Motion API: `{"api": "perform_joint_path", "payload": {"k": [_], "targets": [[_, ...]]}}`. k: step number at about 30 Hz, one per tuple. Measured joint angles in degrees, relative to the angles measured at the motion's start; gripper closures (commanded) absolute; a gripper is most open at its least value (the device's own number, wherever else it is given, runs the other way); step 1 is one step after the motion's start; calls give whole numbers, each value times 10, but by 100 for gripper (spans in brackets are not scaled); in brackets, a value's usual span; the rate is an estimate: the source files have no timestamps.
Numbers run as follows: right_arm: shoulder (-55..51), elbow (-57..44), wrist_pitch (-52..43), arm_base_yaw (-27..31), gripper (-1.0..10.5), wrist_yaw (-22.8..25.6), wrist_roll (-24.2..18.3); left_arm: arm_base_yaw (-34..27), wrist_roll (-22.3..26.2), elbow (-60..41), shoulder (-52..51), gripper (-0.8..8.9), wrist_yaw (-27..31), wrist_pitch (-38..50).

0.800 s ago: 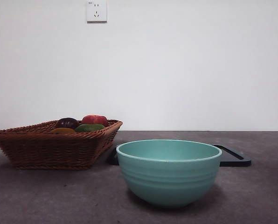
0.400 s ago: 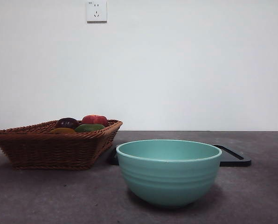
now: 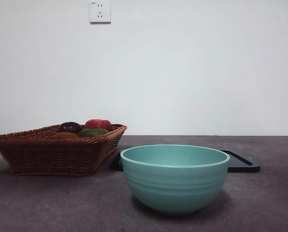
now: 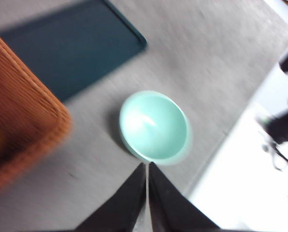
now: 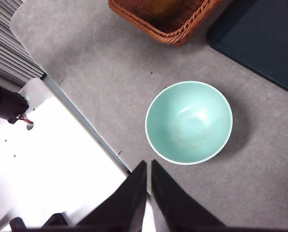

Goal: Pick up the wifruite, put it on the bowl, pick up the plate, put it on desk

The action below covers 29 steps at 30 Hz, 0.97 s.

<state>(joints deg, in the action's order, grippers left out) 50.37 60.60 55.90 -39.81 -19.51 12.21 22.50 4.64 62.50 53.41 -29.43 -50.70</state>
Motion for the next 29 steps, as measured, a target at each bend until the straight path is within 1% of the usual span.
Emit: {"api": "perform_joint_path", "payload": {"k": [3, 6, 8, 10, 12, 16, 18, 22, 29], "targets": [[0, 0, 0, 0, 940, 0, 0, -45, 6, 0, -41, 806, 25, 68], [0, 0, 0, 0, 940, 0, 0, -100, 9, -5, -90, 806, 26, 155], [0, 0, 0, 0, 940, 0, 0, -136, 9, -23, -125, 806, 27, 215], [0, 0, 0, 0, 940, 0, 0, -168, 10, -53, -159, 806, 45, 273], [0, 0, 0, 0, 940, 0, 0, -200, 11, -103, -204, 806, 90, 344], [0, 0, 0, 0, 940, 0, 0, -231, 15, -202, -275, 806, 180, 445], [0, 0, 0, 0, 940, 0, 0, -241, 15, -253, -307, 806, 219, 472], [0, 0, 0, 0, 940, 0, 0, -253, 15, -337, -360, 806, 275, 482], [0, 0, 0, 0, 940, 0, 0, -257, 15, -470, -446, 806, 291, 483]]}}
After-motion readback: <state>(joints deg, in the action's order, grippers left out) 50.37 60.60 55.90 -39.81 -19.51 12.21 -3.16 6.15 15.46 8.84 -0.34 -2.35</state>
